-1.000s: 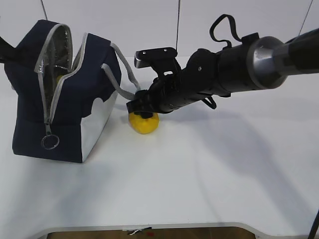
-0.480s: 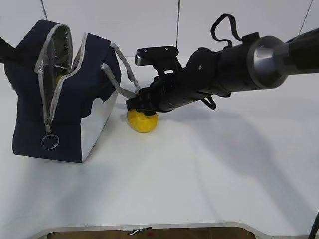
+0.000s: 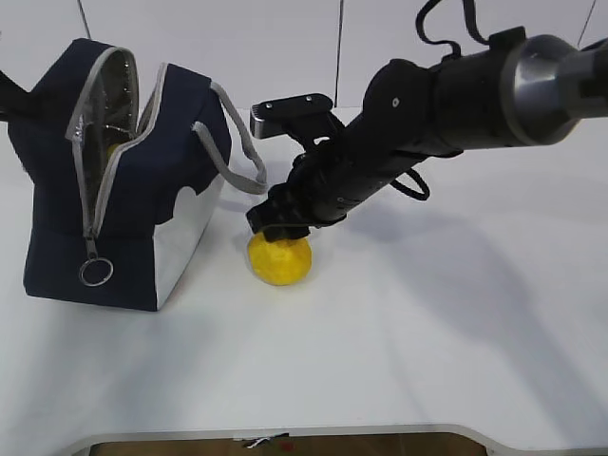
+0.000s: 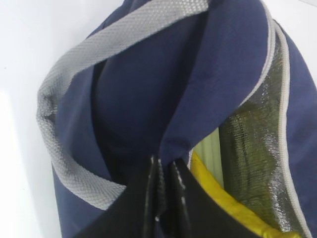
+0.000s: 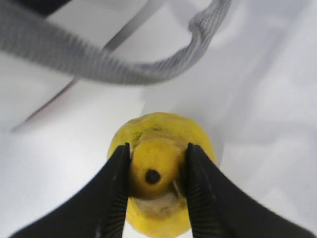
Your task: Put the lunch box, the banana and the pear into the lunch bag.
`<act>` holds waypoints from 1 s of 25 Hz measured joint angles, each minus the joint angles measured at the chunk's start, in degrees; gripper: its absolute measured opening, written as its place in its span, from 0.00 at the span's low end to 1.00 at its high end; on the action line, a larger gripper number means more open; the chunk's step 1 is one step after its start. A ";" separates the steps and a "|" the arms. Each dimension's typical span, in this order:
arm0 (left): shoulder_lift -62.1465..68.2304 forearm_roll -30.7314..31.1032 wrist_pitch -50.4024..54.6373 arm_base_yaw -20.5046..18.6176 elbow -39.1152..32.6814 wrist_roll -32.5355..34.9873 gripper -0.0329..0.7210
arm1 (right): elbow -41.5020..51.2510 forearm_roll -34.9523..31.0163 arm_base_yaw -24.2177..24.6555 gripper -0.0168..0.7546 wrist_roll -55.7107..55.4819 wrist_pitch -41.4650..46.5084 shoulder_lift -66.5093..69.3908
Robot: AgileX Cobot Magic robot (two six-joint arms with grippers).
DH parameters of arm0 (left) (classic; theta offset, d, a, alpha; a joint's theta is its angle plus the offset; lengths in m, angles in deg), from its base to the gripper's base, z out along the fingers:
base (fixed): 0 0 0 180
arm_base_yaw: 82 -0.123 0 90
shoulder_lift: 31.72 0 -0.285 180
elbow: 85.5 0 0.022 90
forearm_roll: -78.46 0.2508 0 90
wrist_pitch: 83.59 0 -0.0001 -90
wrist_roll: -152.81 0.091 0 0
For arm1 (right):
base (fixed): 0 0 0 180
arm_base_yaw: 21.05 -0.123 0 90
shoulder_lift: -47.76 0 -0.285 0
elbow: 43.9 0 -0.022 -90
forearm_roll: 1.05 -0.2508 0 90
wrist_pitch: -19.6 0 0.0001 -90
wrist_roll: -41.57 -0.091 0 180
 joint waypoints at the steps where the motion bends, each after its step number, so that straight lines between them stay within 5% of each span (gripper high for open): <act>1: 0.00 0.00 0.08 0.00 0.00 0.00 0.08 | 0.00 0.69 0.00 0.38 0.00 1.63 -0.36; 8: 0.00 0.00 0.68 -0.08 0.00 0.00 0.08 | -4.09 2.42 0.00 0.38 0.00 17.15 -3.70; 16: 0.00 -0.21 0.91 -0.21 0.00 0.00 0.08 | -16.90 -12.16 0.00 0.38 1.40 33.73 -5.23; 21: 0.00 -0.42 1.27 -0.21 0.00 0.00 0.08 | -22.94 -23.18 0.00 0.38 8.56 34.89 -5.23; 25: 0.00 -0.57 1.51 -0.21 0.00 0.00 0.08 | -24.63 -30.68 0.00 0.38 15.78 24.77 -5.24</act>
